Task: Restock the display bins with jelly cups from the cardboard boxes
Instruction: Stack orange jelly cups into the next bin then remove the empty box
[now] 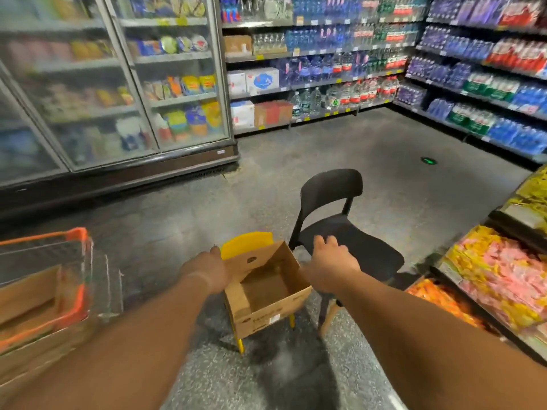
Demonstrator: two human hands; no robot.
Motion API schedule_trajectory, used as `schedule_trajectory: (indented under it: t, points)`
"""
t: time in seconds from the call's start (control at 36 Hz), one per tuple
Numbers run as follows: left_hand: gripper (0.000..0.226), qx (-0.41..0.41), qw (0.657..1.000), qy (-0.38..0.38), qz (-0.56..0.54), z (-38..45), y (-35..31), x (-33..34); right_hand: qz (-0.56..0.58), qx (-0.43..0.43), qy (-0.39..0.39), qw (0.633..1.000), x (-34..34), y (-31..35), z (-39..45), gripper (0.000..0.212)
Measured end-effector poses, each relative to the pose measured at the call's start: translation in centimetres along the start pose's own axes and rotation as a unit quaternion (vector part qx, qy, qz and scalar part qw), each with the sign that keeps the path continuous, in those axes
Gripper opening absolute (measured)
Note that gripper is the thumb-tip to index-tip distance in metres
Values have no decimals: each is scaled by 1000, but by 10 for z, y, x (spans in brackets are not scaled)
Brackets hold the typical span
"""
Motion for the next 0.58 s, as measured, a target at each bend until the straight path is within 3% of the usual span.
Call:
schedule_trajectory:
  t: [0.14, 0.28, 0.42, 0.58]
  points:
    - [54, -40, 999, 25, -2, 54, 25, 24, -5, -1, 28, 1000, 38, 7, 71, 66]
    - [66, -102, 994, 44, -19, 108, 42, 69, -7, 11, 58, 998, 90, 9, 146, 78]
    - [65, -141, 987, 57, -49, 172, 50, 146, -15, 15, 75, 997, 163, 3, 222, 80]
    - [68, -183, 975, 75, -99, 251, 52, 269, -16, 24, 90, 996, 269, -18, 317, 69]
Point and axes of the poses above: each hand's wrist, its own z-axis towards the middle knuckle, its own x-axis out of the palm, y = z × x, the point moved 5 cm from there along z, towards the middle knuckle, and after that the axes turned 5 degrees about x, right-handed, at the moved point
